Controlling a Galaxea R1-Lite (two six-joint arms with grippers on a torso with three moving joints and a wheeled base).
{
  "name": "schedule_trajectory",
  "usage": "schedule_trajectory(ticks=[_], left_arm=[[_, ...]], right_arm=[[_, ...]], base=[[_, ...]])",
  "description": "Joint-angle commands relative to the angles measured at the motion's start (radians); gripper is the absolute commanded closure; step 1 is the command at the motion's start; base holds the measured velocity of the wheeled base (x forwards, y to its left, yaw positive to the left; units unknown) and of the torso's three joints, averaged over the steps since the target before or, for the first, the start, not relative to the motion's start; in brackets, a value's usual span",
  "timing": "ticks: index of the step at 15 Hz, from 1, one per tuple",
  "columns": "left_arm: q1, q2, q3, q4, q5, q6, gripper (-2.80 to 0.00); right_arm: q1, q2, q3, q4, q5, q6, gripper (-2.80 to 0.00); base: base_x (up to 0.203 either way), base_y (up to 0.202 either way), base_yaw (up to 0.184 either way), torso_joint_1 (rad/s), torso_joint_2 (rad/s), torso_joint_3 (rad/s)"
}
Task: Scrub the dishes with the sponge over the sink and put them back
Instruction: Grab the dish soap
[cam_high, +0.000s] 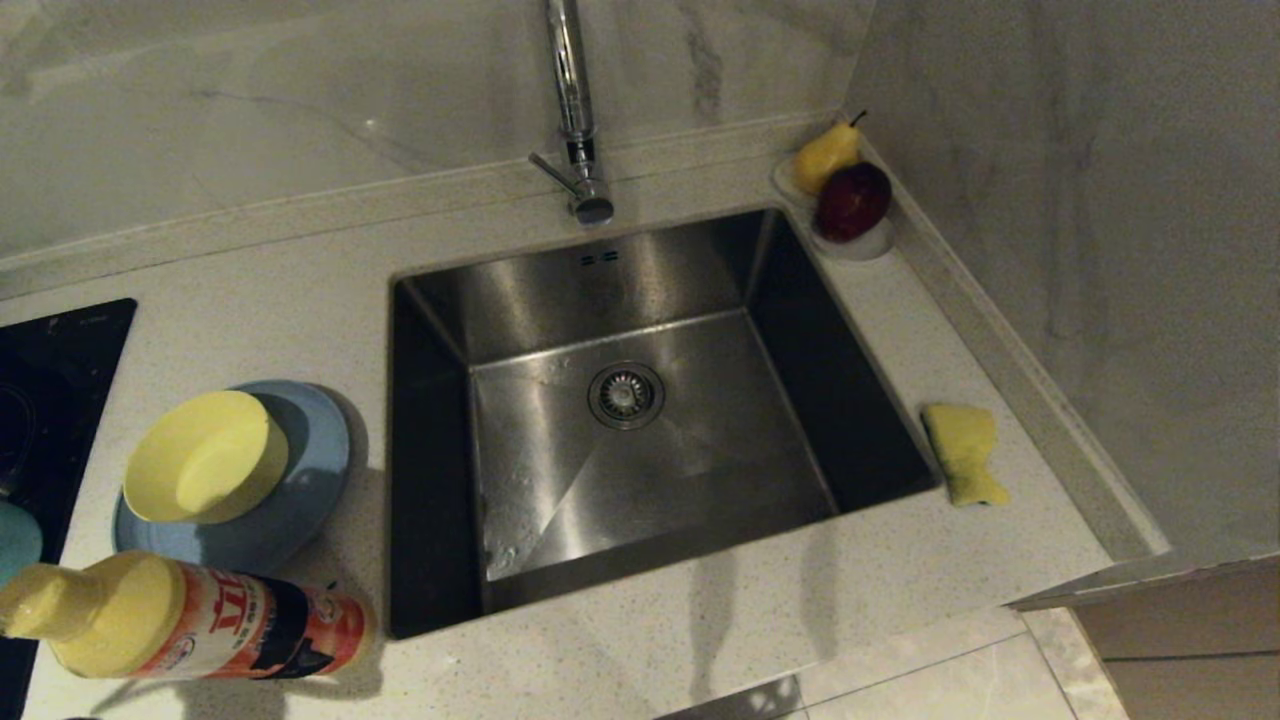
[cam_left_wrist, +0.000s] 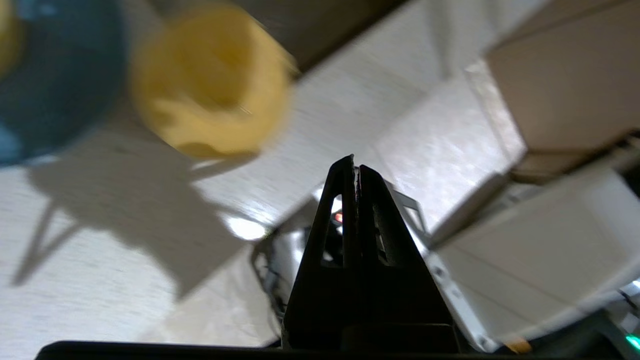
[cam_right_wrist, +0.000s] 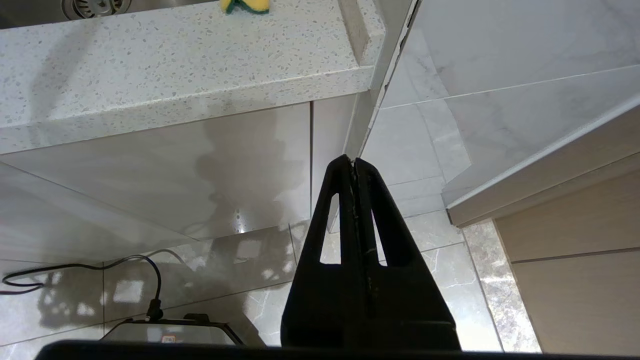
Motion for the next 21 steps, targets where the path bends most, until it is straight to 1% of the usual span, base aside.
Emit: schedule_trajectory(ticks=[1,2,4,7,8,9,11,13,14,17,18,19,21], left_arm=[[-0.010,-0.071,-0.005,0.038,-0.032,-0.004,0.00],[-0.015,-0.086,-0.026,0.050,-0.036,-0.015,0.00],[-0.017,-0.084,-0.065,0.047,-0.017,-0.067,0.00],[-0.017,-0.077,-0.150,0.030,0.107,-0.192,0.00],[-0.017,-0.077,-0.160,0.019,0.146,-0.234,0.00],[-0.017,-0.078,-0.161,0.010,0.187,-0.262,0.00],[-0.017,-0.085,-0.161,0.003,0.209,-0.271,0.00],[-0.017,-0.099,-0.151,-0.043,0.211,-0.272,0.00],[-0.017,-0.102,-0.142,-0.076,0.216,-0.290,0.00],[-0.025,-0.101,-0.152,-0.130,0.224,-0.382,0.00],[-0.023,-0.097,-0.155,-0.128,0.243,-0.390,0.00],[-0.026,-0.100,-0.154,-0.126,0.262,-0.390,-2.80],[-0.050,-0.107,-0.154,-0.129,0.265,-0.388,-2.80]], right_arm=[[0.000,-0.001,0.000,0.000,0.000,0.000,0.00],[0.000,-0.001,0.000,0.000,0.000,0.000,0.00],[0.000,-0.001,0.000,0.000,0.000,0.000,0.00],[0.000,-0.001,0.000,0.000,0.000,0.000,0.00],[0.000,-0.001,0.000,0.000,0.000,0.000,0.00],[0.000,-0.001,0.000,0.000,0.000,0.000,0.00],[0.000,-0.001,0.000,0.000,0.000,0.000,0.00],[0.000,-0.001,0.000,0.000,0.000,0.000,0.00],[0.000,-0.001,0.000,0.000,0.000,0.000,0.00],[0.000,-0.001,0.000,0.000,0.000,0.000,0.00],[0.000,-0.001,0.000,0.000,0.000,0.000,0.00],[0.000,-0.001,0.000,0.000,0.000,0.000,0.00],[0.000,-0.001,0.000,0.000,0.000,0.000,0.00]], base=[[0.000,0.000,0.000,0.000,0.00,0.000],[0.000,0.000,0.000,0.000,0.00,0.000],[0.000,0.000,0.000,0.000,0.00,0.000],[0.000,0.000,0.000,0.000,0.00,0.000],[0.000,0.000,0.000,0.000,0.00,0.000],[0.000,0.000,0.000,0.000,0.00,0.000],[0.000,0.000,0.000,0.000,0.00,0.000],[0.000,0.000,0.000,0.000,0.00,0.000],[0.000,0.000,0.000,0.000,0.00,0.000],[0.000,0.000,0.000,0.000,0.00,0.000],[0.000,0.000,0.000,0.000,0.00,0.000],[0.000,0.000,0.000,0.000,0.00,0.000],[0.000,0.000,0.000,0.000,0.00,0.000]])
